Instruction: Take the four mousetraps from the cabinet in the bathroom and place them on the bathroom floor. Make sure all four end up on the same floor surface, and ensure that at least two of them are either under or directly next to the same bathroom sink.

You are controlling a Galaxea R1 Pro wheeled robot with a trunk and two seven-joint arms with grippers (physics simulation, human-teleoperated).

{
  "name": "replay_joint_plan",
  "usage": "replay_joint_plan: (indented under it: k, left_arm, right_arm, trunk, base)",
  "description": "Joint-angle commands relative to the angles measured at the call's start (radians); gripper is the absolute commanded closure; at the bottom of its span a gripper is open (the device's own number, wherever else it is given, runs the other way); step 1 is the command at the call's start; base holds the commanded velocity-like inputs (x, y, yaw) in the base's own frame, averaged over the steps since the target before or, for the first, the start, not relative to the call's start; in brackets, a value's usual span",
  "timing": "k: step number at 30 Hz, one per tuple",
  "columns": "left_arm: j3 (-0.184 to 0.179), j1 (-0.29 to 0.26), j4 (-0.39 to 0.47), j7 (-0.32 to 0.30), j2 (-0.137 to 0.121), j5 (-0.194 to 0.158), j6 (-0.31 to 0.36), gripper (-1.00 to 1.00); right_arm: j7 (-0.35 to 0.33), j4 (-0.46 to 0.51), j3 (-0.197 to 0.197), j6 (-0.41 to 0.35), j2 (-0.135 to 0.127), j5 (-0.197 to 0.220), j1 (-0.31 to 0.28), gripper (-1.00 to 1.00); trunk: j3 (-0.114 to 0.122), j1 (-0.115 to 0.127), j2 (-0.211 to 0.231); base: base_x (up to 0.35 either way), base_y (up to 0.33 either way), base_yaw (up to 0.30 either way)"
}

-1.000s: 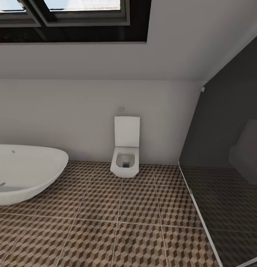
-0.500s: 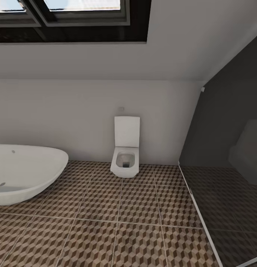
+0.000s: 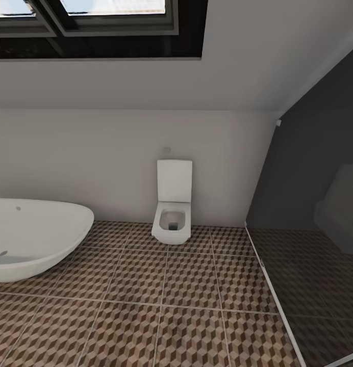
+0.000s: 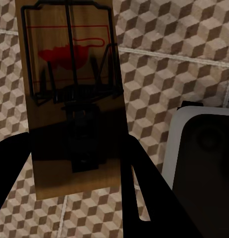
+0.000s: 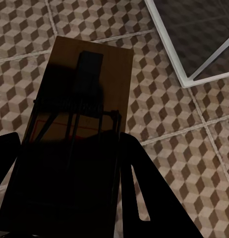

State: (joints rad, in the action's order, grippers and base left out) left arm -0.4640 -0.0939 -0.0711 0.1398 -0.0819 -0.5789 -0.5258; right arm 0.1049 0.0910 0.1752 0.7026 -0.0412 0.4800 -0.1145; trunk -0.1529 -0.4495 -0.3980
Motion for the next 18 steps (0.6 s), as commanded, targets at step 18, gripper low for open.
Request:
replay_joint_plan:
  k: [18]
  left_arm:
    - [-0.007,-0.001,-0.003,0.006,0.001,0.002,-0.003,1.0]
  right_arm:
    - [0.009,0.001,0.009,0.001,0.0,0.002,-0.001,1.0]
  trunk:
    - [-0.002,-0.001,-0.002]
  base:
    - [0.0,0.0,0.0]
